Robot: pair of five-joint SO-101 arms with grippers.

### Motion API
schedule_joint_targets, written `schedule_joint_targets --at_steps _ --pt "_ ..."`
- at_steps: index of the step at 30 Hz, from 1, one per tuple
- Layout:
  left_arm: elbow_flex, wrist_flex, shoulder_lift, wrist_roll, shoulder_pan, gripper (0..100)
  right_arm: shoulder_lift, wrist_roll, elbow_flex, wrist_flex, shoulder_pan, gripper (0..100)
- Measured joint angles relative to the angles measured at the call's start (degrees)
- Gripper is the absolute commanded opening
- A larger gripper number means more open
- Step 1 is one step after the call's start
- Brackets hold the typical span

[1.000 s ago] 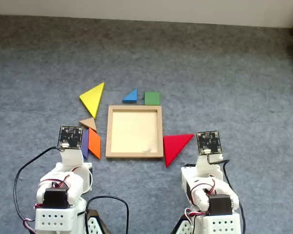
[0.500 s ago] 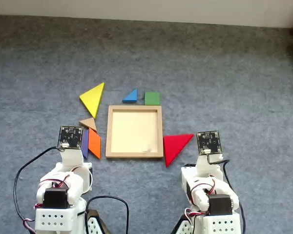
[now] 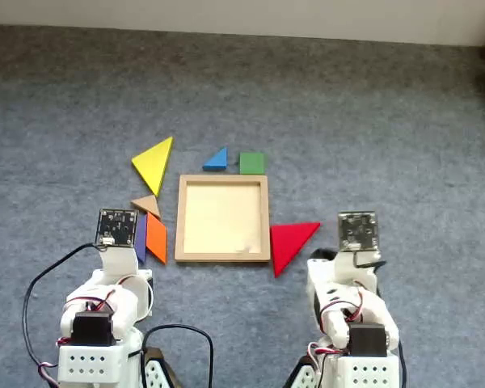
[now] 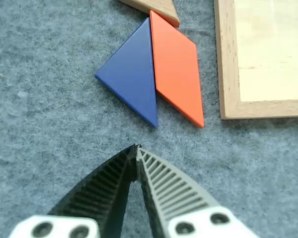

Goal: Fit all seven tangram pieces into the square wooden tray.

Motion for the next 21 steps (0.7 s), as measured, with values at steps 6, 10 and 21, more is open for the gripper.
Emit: schedule_joint_targets --at_steps 6,10,21 --pt "0.0 0.0 0.0 0.0 0.0 1 0.0 0.18 0.0 -12.13 10.11 6.9" --pt "0.0 0.0 0.0 0.0 0.0 1 0.0 4.13 0.0 -12.31 9.23 7.0" --pt "0.0 0.0 0.0 0.0 0.0 1 9.85 3.34 -18.02 1.05 0.26 10.1"
